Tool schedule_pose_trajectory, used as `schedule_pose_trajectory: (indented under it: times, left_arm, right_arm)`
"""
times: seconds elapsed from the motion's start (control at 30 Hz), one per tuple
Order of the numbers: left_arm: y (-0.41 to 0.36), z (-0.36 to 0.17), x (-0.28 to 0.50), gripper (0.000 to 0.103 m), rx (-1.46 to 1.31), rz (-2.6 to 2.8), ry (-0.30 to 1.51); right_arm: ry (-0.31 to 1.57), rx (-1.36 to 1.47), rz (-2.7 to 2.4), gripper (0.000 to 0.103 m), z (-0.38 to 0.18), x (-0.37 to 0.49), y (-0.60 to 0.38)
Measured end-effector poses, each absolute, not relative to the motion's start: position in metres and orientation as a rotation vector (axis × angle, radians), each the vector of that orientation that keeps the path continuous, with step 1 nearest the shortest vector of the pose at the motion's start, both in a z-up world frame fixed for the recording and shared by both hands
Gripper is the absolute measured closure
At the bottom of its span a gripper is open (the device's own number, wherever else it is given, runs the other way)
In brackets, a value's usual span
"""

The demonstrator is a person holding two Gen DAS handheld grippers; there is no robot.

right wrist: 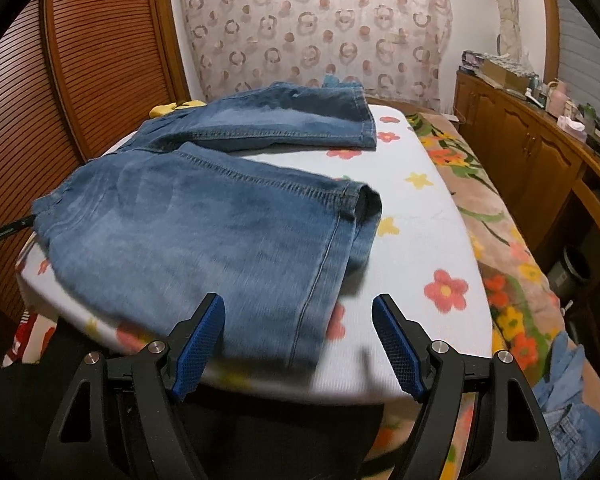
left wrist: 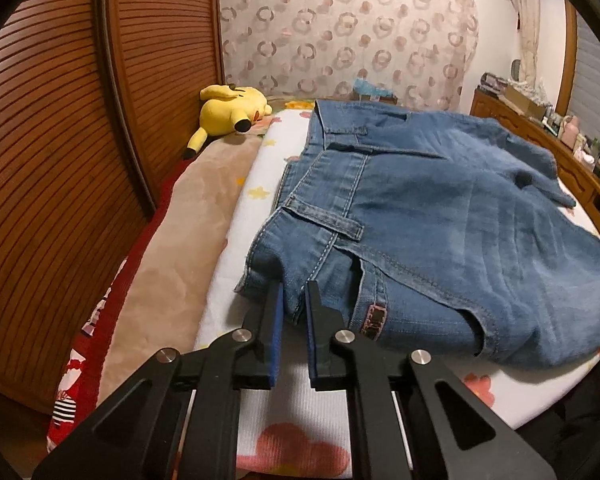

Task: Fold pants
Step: 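Close the left gripper on the waistband while the right gripper grasps the leg hem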

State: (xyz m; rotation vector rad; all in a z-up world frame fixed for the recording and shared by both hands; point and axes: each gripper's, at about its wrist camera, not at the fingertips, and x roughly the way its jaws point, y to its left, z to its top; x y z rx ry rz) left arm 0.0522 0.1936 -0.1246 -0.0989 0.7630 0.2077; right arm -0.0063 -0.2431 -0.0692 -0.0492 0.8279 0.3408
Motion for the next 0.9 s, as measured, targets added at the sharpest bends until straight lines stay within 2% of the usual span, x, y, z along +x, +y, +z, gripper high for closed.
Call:
schedule_pose_trajectory:
  times: [0.2,0.23,0.27,0.3,0.33,0.37,0.43,0.57,0.9]
  left_arm:
    - [0.194,-0.126,0.053,0.092,-0.104,0.208,0.765]
    - [0.194,-0.126,0.053,0.092,-0.105,0.207,0.763]
    - [0.194,-0.126,0.053,0.092,-0.104,0.208,0.762]
    - [0.194,-0.125,0.053,0.092,-0.104,0.207,0.759]
    - [0.194,-0.124,0.053,0.092,-0.103,0.205,0.754]
    - [0.193,-0.123,0.053,0.092,-0.103,0.203,0.750]
    - [0.192,-0.119,0.054,0.092,-0.099,0.201,0.743]
    - [0.190,-0.111,0.057,0.093,-0.091,0.195,0.726]
    - [0.183,-0.102,0.062,0.093,-0.067,0.188,0.711]
  right_arm:
    - [0.857,-0.043,0.361,0.026,-0.071,-0.015,-0.243]
    - [0.860,-0.037,0.367,0.034,-0.072,-0.014,-0.243]
    - [0.864,-0.027,0.376,0.049,-0.072,-0.014,-0.242]
    - [0.867,-0.019,0.387,0.058,-0.072,-0.012,-0.242]
    - [0.868,-0.019,0.388,0.073,-0.071,-0.010,-0.241]
    - [0.863,-0.023,0.390,0.082,-0.070,-0.008,-0.240]
    - [0.840,-0.024,0.408,0.093,-0.064,-0.005,-0.238]
    - [0.777,-0.028,0.435,0.098,-0.049,0.005,-0.236]
    - [0.652,-0.020,0.497,0.100,-0.023,0.042,-0.209]
